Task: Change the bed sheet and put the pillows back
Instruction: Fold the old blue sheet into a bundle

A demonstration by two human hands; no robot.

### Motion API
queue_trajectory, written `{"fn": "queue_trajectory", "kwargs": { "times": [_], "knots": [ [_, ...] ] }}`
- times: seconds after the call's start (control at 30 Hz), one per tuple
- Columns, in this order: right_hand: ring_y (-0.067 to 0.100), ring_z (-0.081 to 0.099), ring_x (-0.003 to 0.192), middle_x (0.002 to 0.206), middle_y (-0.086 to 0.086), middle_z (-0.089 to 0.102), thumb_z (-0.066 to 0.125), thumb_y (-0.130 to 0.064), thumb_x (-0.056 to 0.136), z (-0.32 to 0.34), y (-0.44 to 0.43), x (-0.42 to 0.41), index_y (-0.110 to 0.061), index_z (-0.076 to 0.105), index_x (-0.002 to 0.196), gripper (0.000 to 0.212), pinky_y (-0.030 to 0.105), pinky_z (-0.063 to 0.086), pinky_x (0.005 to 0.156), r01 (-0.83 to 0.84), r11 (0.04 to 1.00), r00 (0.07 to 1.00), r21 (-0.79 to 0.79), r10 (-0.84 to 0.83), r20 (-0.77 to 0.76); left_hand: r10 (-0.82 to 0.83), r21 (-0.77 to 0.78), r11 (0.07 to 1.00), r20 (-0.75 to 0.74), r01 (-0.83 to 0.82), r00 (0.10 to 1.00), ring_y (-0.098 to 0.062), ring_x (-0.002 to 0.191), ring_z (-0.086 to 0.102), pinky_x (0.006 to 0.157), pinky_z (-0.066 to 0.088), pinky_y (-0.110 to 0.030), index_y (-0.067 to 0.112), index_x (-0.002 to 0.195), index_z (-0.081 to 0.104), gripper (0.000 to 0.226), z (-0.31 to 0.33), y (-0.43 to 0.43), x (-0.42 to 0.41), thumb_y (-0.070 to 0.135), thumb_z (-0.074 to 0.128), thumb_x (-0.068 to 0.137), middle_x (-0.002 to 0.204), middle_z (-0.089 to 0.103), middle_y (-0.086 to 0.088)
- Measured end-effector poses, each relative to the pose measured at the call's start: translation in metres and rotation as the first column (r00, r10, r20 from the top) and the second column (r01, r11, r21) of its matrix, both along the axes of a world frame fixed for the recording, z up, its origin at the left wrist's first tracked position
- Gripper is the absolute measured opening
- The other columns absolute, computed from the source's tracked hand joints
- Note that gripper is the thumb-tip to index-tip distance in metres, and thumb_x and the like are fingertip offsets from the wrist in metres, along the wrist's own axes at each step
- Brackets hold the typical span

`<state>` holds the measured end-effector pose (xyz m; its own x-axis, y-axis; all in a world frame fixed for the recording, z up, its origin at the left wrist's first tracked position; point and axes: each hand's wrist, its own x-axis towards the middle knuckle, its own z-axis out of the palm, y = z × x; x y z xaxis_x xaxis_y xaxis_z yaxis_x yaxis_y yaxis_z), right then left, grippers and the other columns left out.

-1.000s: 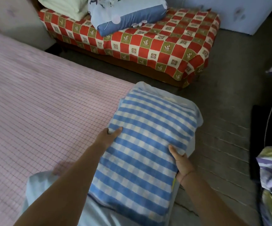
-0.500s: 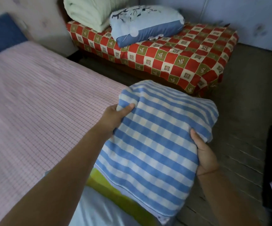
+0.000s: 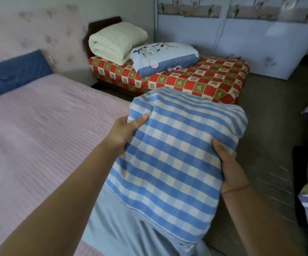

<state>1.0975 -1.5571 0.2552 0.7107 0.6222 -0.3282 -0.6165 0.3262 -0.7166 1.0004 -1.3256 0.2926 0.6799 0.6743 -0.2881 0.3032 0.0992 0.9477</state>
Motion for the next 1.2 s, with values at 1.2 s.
{"fn": "queue_trajectory", "kwargs": {
  "times": [1.2],
  "knots": [
    [0.032, 0.064, 0.111, 0.122, 0.010, 0.066, 0.088, -0.048, 0.053, -0.156, -0.093, -0.565, -0.026, 0.048, 0.132, 0.091, 0.055, 0.052, 0.087, -0.395, 0.916, 0.830, 0.074, 0.390, -0.399, 0.179, 0.002, 0.982, -0.349, -0.190, 0.920, -0.020, 0.079, 0.074, 0.071, 0.059, -0.034, 0.019, 0.102, 0.070, 0.034, -0.131, -0.101, -0.603, 0.047, 0.071, 0.082, 0.087, 0.077, 0.000]
  ]
}}
